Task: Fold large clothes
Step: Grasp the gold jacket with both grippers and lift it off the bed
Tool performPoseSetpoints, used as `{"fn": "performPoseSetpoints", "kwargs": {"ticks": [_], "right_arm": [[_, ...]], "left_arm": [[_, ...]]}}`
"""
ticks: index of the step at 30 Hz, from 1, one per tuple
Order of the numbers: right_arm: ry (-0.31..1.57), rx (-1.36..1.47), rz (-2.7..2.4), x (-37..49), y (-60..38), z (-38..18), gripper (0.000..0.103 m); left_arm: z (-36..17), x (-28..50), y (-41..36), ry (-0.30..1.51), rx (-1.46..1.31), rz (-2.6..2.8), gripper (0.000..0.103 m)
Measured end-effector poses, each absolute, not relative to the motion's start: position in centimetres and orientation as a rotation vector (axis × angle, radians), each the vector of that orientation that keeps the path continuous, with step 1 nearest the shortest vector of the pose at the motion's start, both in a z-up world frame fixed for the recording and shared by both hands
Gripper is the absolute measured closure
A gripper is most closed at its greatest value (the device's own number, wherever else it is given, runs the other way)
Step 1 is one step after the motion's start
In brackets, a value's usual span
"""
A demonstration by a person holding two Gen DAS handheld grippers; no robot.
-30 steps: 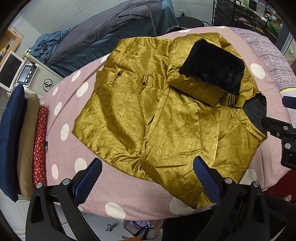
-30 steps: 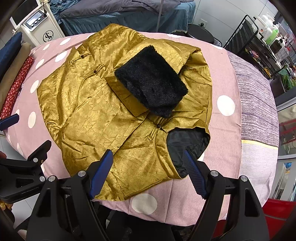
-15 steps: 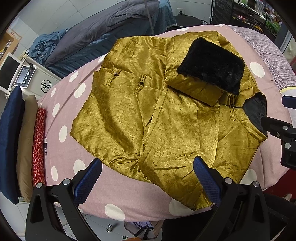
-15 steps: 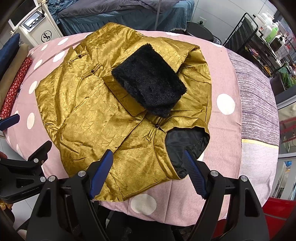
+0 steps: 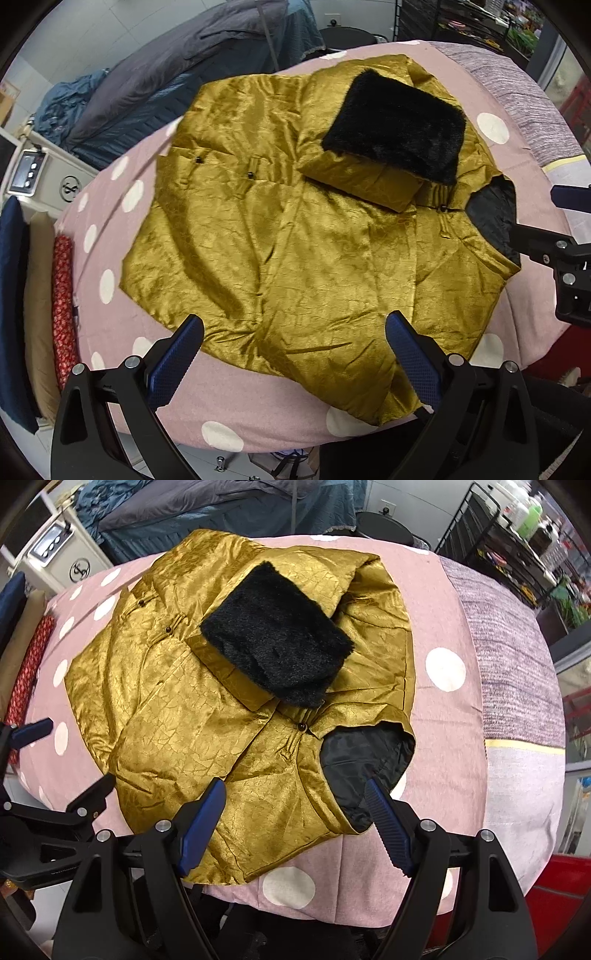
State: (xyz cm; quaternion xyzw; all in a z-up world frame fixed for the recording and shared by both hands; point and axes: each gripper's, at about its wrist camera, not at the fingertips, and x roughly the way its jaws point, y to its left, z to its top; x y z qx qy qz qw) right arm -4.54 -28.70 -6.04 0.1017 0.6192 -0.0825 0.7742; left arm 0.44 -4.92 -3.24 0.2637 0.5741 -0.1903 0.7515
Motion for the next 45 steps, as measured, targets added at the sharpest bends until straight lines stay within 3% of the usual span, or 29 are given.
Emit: {"fn": "performPoseSetpoints", "kwargs": {"ticks": [9, 15, 24, 26, 29, 31, 33, 34, 35, 36, 37, 38, 42, 45], "right_arm": [[1.284, 0.673, -0.227, -8.4, -35.7, -9.7, 0.026], [1.244, 0.937, -0.304, -13.8, -37.8, -14.5, 0.026], [1.102, 1.374, -0.339, -19.3, -37.7, -20.4, 0.026], [1.064, 1.408, -0.268, -19.0, -36.9, -21.5, 0.026], [1.018, 1.468, -0.165, -17.8, -35.3, -23.4, 0.026], [1.0, 1.494, -0.124, -17.0, -34.3, -24.4, 0.026], [1.012, 1.47, -0.068, -15.2, -32.8, -24.9, 0.026], [1.023, 1.445, -0.038, -14.3, -32.2, -24.9, 0.032], [1.037, 1.407, -0.02, -13.4, -31.5, -24.8, 0.05], [1.068, 1.353, -0.012, -12.2, -30.7, -24.9, 0.06], [1.105, 1.309, -0.023, -11.4, -30.2, -25.2, 0.082], [1.139, 1.278, -0.034, -10.8, -29.9, -25.4, 0.09], [1.091, 0.985, -0.057, -8.4, -30.0, -20.1, 0.096], [1.014, 0.769, -0.093, -7.2, -30.4, -14.3, 0.097]], "left_arm": [[-2.7, 2.4, -9.4, 1.159, 0.702, -0.609, 0.006], [-2.1, 3.9, -17.6, 1.125, 0.75, -0.873, 0.006], [-11.3, -2.8, -30.8, 0.978, 1.217, -1.086, 0.009], [-14.3, -3.7, -32.8, 0.948, 1.313, -1.044, 0.025], [-17.2, -3.8, -34.4, 0.948, 1.366, -0.983, 0.038], [-17.5, -3.4, -35.2, 0.961, 1.325, -0.965, 0.04], [-16.4, -3.1, -36.0, 0.917, 1.258, -0.945, 0.066], [-15.9, -2.6, -36.5, 0.898, 1.236, -0.909, 0.073], [-15.5, -1.9, -36.9, 0.928, 1.196, -0.896, 0.076], [-15.4, -0.9, -37.2, 0.989, 1.147, -0.888, 0.079], [-15.5, 0.4, -37.3, 1.058, 1.091, -0.873, 0.089], [-15.5, 1.6, -37.1, 1.091, 1.05, -0.851, 0.095], [-11.7, 5.7, -35.2, 1.153, 0.776, -0.8, 0.097], [-5.5, 7.9, -31.9, 1.038, 0.597, -0.811, 0.098]]}}
